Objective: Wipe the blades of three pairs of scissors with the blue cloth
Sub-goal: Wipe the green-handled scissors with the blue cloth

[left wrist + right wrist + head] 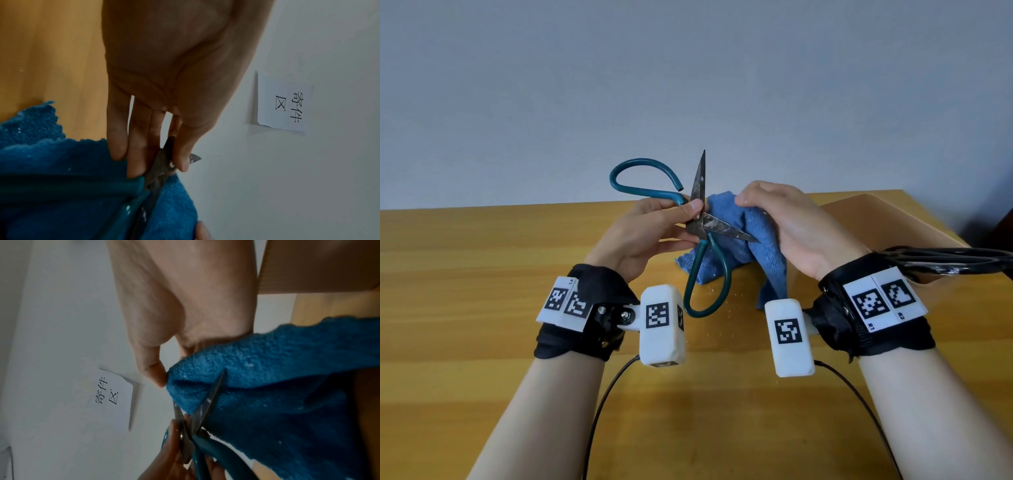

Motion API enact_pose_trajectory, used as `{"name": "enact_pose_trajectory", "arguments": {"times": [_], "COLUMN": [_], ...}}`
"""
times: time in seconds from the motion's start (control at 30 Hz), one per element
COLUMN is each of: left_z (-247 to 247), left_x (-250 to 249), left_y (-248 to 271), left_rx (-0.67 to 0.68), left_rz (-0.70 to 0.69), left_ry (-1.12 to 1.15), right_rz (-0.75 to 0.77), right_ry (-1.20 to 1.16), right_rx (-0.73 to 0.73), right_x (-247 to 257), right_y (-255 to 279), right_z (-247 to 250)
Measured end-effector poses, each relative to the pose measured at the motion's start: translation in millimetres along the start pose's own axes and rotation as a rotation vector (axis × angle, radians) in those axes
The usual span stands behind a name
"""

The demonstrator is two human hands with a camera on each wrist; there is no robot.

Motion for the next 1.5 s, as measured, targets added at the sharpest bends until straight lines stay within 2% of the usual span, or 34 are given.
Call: {"name": "enact_pose_trajectory", "arguments": {"times": [0.2,0.33,0.57,0.77,1.0,1.2,1.4,1.5], "left_z": [-0.1,-2.4,-4.1,-0.6,-6.2,3.4,-3.0,-0.9], "left_x": [-2.0,-4.0,-5.4,-6.1,-9.4,-8.7,-8.0,-7.7], "left_y": [0.6,1.2,0.8,1.4,3.0,1.3,2.1,1.4], "left_rx": [-0.007,0.010,-0.003,-0.036,-0.041,-0.075,-0.057,-0.059], "left_rz": [-0.020,-0.049,-0.081,-0.088,-0.089,-0.083,-0.081,-0.077], "left_ry": [-0.026,-0.063,-0.115,-0.100,-0.073,-0.070,-0.064,-0.067], "right_rz": [0.056,0.025,0.066,0.058,0.035,0.044,0.038,0.015], "right_ry": [0.048,0.031,0.217,0.290,0.206,0.235,0.233,0.258], "right_rx": [0.020,0.010,-0.008,0.060,-0.004,0.077,0.031,0.064], "right_x": [-3.4,-9.9,-17.5,-17.6,-18.5,-17.4,-21.4,-23.7], "right_y": [0.6,-1.8,-0.2,-1.7,-2.1,-3.0,-4.4,-4.7], "right_z": [-0.3,-1.6,-9.0,-7.3,0.1,-3.2,-2.6,-3.6]}}
Point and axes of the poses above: each hand's wrist, its own y-axis away from the middle knuckle, its own z-axis out of the back of the hand, x = y × z, the point moved 8 cm from there along -y, towards the middle knuckle, and after that the axes turned 13 degrees about -x, right-handed, at the moved point
